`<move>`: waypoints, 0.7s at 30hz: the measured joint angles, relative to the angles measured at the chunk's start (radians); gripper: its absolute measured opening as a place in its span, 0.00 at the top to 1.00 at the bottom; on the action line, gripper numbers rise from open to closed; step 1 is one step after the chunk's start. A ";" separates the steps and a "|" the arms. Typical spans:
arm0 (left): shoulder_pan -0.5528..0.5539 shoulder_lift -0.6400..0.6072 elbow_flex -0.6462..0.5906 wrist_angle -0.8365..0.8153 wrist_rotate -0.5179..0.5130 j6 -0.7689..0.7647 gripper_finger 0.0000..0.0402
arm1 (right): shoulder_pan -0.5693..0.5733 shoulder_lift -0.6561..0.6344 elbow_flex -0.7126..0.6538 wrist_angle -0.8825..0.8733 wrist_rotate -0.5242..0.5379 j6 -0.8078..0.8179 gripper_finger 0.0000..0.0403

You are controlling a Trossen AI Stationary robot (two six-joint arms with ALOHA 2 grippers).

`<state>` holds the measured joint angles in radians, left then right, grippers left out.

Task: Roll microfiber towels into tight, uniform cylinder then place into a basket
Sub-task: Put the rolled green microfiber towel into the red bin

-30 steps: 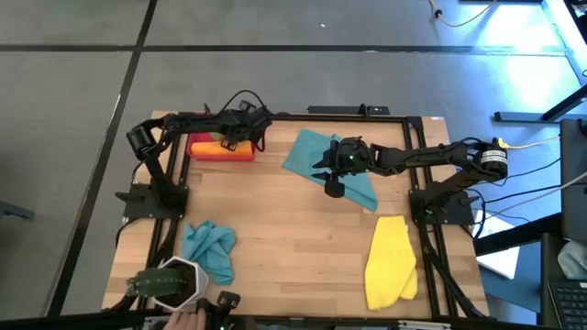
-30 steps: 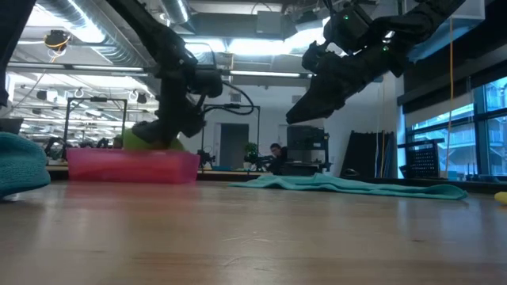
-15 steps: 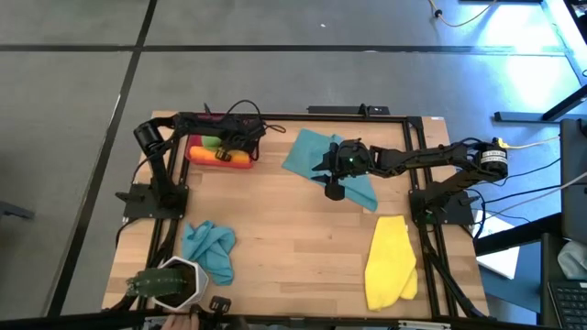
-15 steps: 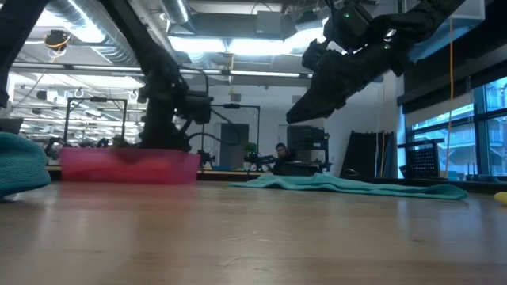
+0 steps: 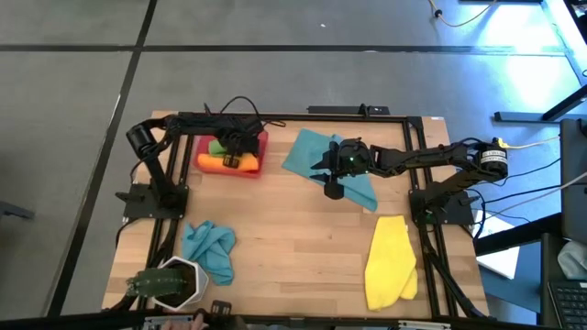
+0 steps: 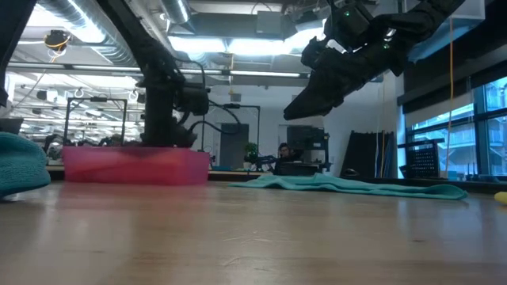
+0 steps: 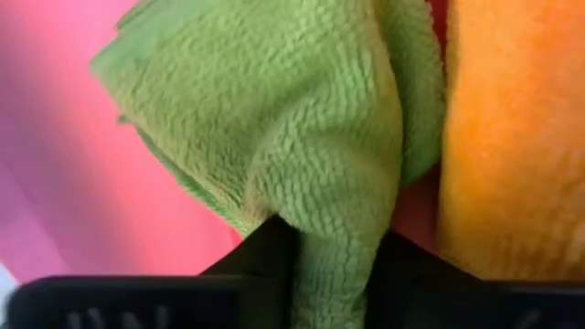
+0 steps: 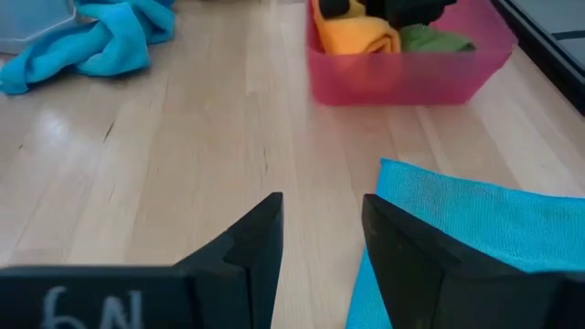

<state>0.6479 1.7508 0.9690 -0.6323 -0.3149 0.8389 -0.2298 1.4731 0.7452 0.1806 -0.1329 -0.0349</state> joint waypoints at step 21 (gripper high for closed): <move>-0.054 -0.103 0.104 -0.176 -0.015 -0.133 0.40 | 0.000 0.000 0.000 0.017 0.001 0.000 0.62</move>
<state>0.5939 1.6479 1.0733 -0.8085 -0.3303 0.7063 -0.2302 1.4731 0.7452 0.1974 -0.1320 -0.0349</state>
